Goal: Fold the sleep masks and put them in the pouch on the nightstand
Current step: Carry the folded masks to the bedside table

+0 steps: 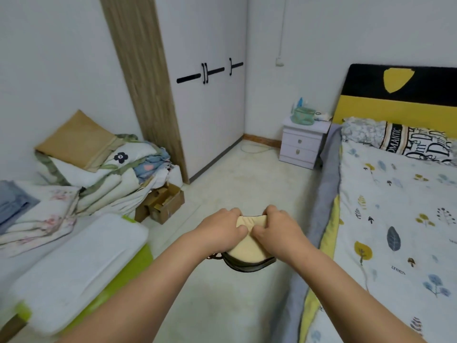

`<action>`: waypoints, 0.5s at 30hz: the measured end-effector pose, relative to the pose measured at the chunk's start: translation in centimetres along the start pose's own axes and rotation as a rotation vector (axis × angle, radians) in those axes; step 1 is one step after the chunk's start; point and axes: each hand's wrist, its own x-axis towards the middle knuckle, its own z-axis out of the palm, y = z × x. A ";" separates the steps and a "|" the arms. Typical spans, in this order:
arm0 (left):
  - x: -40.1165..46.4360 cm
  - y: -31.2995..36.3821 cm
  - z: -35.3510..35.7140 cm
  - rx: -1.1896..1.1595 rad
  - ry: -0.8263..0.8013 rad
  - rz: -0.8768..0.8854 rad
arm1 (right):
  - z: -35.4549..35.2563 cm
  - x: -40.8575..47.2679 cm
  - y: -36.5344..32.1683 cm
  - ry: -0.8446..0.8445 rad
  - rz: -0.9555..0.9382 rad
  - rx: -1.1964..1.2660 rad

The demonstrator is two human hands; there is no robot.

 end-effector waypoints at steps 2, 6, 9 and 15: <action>0.8 -2.6 -1.5 0.024 0.005 0.006 | 1.3 1.1 -2.4 0.005 0.001 0.011; 2.5 -6.1 -3.9 0.025 -0.002 0.029 | 3.0 3.3 -5.7 0.017 0.010 0.002; 4.5 -7.5 -5.0 0.003 -0.004 0.053 | 3.4 5.4 -7.1 0.023 0.031 0.001; 10.2 -8.8 -6.9 0.012 -0.004 0.088 | 3.0 11.1 -8.3 0.051 0.041 -0.003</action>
